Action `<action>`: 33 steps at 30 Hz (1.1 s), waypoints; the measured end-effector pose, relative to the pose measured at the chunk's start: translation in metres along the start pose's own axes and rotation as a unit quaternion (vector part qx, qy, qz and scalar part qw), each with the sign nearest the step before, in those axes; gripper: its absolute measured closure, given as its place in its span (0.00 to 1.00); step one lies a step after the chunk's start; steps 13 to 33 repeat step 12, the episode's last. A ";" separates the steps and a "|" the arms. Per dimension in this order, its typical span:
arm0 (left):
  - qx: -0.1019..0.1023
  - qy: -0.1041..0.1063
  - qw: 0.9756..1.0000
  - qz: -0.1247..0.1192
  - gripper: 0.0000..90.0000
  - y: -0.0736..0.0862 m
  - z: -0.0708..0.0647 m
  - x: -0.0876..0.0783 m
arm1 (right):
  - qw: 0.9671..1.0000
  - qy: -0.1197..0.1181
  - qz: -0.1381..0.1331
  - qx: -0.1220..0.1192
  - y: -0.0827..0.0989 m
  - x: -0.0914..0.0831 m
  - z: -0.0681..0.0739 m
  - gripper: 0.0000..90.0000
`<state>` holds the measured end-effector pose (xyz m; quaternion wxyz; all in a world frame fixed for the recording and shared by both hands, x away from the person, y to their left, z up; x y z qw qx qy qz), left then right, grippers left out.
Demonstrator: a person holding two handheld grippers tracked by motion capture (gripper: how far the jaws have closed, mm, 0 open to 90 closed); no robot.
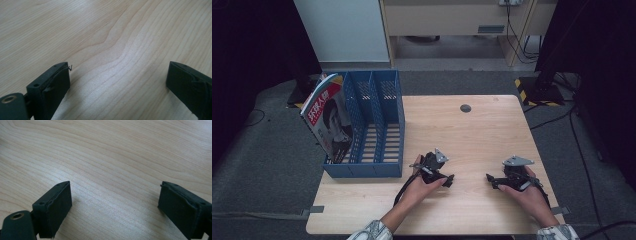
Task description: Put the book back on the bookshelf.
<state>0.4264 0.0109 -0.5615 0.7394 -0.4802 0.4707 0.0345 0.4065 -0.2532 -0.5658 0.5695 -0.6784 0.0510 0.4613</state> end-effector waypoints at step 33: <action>-0.018 0.002 1.000 -0.016 0.03 0.004 0.006 0.003 | 1.000 -0.001 0.000 0.000 0.000 0.000 0.000 0.13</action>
Point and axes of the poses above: each handheld gripper's, and its own axes: x roughly forward along the jaws, y roughly out of its underside, z roughly to its left, the point moved 4 cm from there along x, roughly forward along the jaws, and after that the axes turned 6 degrees about -y, right-handed, at the moved point
